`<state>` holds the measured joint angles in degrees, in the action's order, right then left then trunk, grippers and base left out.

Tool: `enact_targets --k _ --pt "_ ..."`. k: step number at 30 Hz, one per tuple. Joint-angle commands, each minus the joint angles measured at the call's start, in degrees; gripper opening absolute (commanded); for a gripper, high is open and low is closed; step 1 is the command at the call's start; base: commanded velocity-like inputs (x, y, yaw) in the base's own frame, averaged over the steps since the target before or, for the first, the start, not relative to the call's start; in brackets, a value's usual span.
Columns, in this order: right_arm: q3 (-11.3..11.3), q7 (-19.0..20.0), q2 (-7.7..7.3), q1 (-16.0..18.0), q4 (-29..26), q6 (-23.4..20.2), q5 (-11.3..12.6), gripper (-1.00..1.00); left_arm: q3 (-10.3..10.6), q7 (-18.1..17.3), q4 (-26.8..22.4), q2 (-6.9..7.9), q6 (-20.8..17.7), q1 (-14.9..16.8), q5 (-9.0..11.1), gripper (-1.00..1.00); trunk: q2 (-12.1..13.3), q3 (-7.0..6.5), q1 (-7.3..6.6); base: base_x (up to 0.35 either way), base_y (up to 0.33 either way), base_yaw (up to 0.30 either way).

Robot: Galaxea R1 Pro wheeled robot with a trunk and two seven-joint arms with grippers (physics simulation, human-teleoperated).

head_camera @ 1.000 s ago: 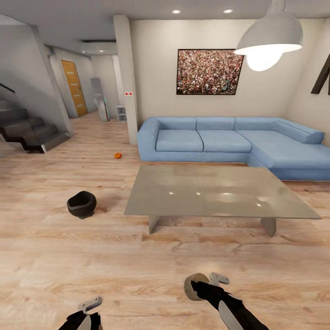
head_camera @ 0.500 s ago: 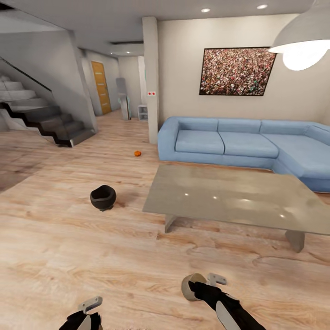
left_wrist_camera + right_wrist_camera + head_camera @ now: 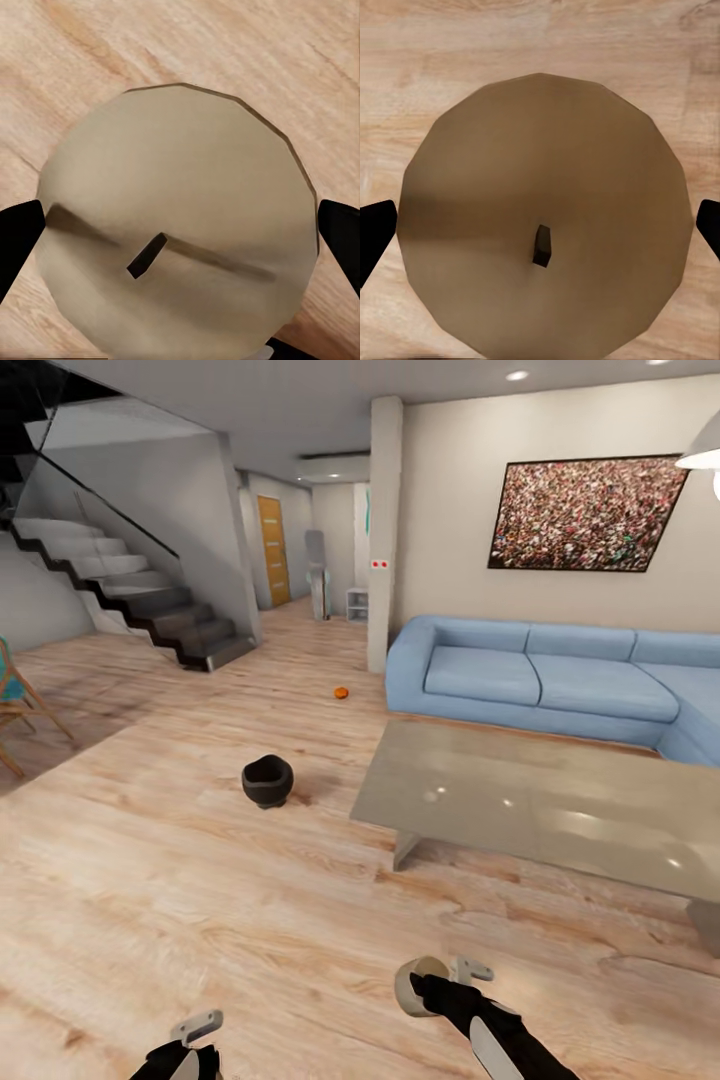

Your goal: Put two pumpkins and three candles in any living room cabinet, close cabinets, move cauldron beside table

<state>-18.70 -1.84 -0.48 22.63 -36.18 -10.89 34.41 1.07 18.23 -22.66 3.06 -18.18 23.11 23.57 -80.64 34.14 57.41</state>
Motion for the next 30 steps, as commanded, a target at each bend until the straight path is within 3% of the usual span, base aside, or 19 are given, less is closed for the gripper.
enact_targets --k 1,30 --pt "-0.19 -0.18 -0.05 0.02 -0.12 -0.19 0.31 -1.00 0.12 0.31 -0.12 0.01 -0.28 0.01 0.35 -1.00 -0.03 0.05 0.00 0.000 0.000 0.290" --pt "-0.19 -0.16 0.20 0.01 -0.12 -0.12 0.32 -1.00 0.09 0.31 -0.10 0.07 -0.23 0.01 0.25 -1.00 -0.03 0.05 0.00 0.000 0.000 0.290"
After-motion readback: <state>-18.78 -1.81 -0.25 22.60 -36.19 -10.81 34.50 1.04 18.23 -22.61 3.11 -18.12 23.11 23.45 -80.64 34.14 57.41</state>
